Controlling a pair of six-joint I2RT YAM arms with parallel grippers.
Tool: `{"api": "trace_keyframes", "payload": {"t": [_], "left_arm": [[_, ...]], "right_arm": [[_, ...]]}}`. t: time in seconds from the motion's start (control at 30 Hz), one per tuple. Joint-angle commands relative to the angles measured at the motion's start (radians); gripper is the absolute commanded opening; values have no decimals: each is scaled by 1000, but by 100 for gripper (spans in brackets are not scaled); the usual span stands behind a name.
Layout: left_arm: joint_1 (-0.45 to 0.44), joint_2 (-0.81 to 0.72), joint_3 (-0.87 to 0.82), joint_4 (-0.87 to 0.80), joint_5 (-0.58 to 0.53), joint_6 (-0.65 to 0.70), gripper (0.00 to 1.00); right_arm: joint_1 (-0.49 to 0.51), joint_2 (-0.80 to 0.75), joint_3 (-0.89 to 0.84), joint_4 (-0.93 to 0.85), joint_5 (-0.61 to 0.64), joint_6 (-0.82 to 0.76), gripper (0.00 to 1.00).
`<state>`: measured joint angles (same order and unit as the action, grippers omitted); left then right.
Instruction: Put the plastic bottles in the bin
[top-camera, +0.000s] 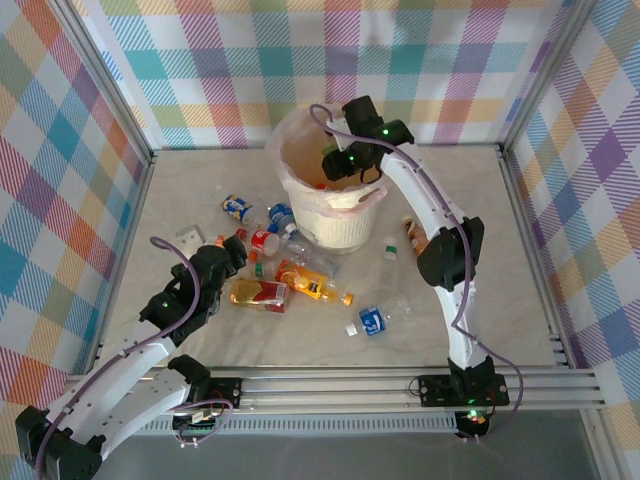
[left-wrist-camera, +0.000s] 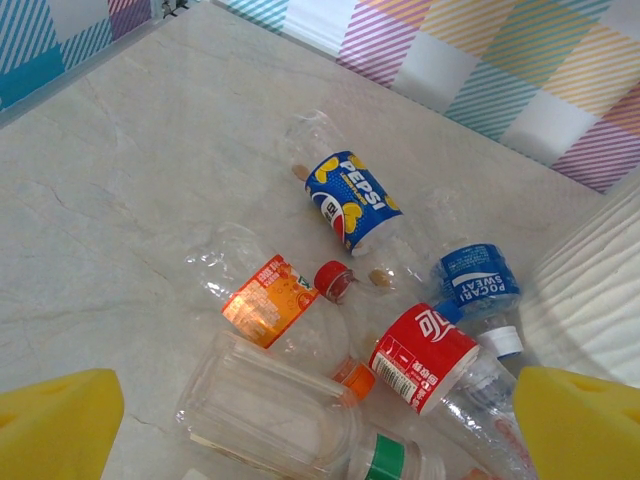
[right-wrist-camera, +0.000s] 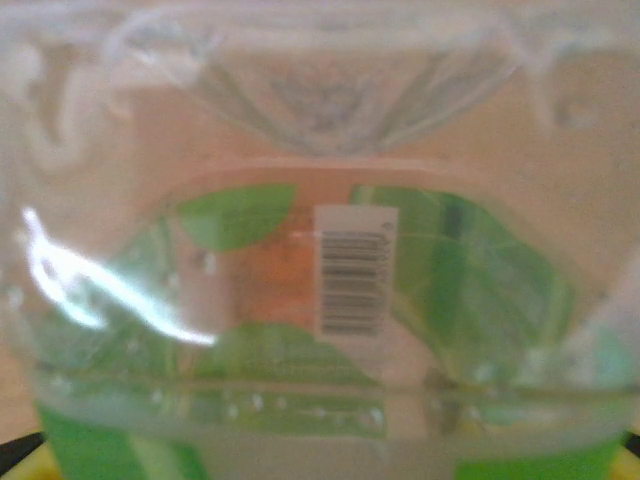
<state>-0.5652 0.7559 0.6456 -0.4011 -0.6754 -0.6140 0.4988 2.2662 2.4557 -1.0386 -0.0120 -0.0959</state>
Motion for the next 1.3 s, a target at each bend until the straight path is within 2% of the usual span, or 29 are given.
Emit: {"api": "trace_keyframes", "payload": {"t": [0.0,0.33,0.7,0.83,1.03,1.27], "left_arm": [[2,-6,14,-33,-33,-7,100],[3,-3,21,-62,-68,-23,100],[4,38,53,-138,-110,-76,100],[9,50,64,-167,-109,-106,100],[22,57,81,-263,-99,-202,100],[36,32,86,-326,-58,-281,100]], "right_arm": [[4,36,42,-28,30,-35,58],[6,86,78,-37,39,-32,77],[9,81,178,-76,1,-35,88],[9,43,218,-73,-43,-27,100],[10,-51,220,-46,-54,15,100],[9,-158,218,-70,44,75,100]]}}
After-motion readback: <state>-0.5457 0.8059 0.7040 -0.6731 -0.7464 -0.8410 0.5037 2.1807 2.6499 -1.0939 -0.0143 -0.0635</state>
